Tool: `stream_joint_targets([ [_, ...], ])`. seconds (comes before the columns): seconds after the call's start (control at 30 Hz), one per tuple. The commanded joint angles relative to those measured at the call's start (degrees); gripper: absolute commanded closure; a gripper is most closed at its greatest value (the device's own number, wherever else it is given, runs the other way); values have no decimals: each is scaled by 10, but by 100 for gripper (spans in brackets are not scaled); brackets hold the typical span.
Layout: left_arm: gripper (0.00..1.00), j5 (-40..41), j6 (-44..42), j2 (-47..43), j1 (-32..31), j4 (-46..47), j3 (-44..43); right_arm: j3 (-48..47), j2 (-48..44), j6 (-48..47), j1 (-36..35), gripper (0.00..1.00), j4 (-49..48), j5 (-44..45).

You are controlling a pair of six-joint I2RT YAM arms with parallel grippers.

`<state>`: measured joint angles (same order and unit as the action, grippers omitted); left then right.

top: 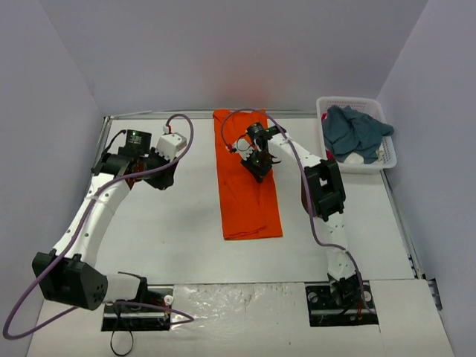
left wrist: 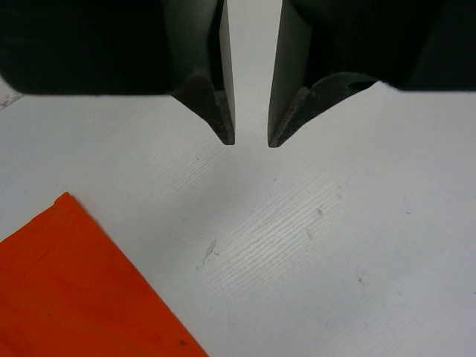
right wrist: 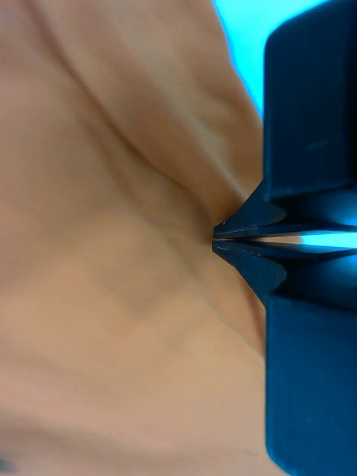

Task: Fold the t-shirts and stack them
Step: Rotate the tshirt 90 degrees

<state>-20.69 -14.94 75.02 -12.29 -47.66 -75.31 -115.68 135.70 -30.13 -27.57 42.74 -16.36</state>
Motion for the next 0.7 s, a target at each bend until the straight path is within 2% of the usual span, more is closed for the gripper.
stream_joint_targets([
  [0.0, 75, -15, -9, -46, 4, -2, 0, 45, -104, -2, -2, 96, 35, 26],
  [0.03, 69, -21, -14, -53, 4, -2, 8, 67, -120, 0, 0, 92, 36, 27],
  [0.07, 53, -31, -16, -59, 4, 0, 13, 77, -151, 3, 1, 84, 36, 26],
  [0.1, 46, -35, -18, -74, 4, 2, 18, 87, -168, 6, 2, 75, 36, 25],
  [0.17, 32, -37, -19, -88, 3, 12, 38, 123, -217, 9, 12, 71, 35, 29],
  [0.27, 28, -44, -25, -112, -2, 23, 67, 191, -292, 24, 45, 65, 24, 12],
  [0.33, 30, -30, -26, -121, -18, 36, 81, 241, -361, 45, 66, 36, -13, 7],
  [0.37, 32, -21, -29, -120, -26, 40, 89, 293, -383, 49, 81, 26, -26, 8],
  [0.4, 33, -7, -31, -116, -52, 48, 92, 318, -406, 54, 87, 23, -48, 11],
  [0.47, 37, 44, -43, -99, -83, 49, 93, 377, -459, 58, 105, 21, -58, 1],
  [0.5, 39, 63, -58, -92, -121, 47, 92, 393, -487, 60, 111, 23, -61, -3],
  [0.6, 50, 169, -88, -66, -190, 63, 99, 437, -518, 74, 125, 37, -60, 9],
  [0.67, 52, 221, -107, -59, -250, 94, 115, 454, -542, 88, 134, 43, -61, 13],
])
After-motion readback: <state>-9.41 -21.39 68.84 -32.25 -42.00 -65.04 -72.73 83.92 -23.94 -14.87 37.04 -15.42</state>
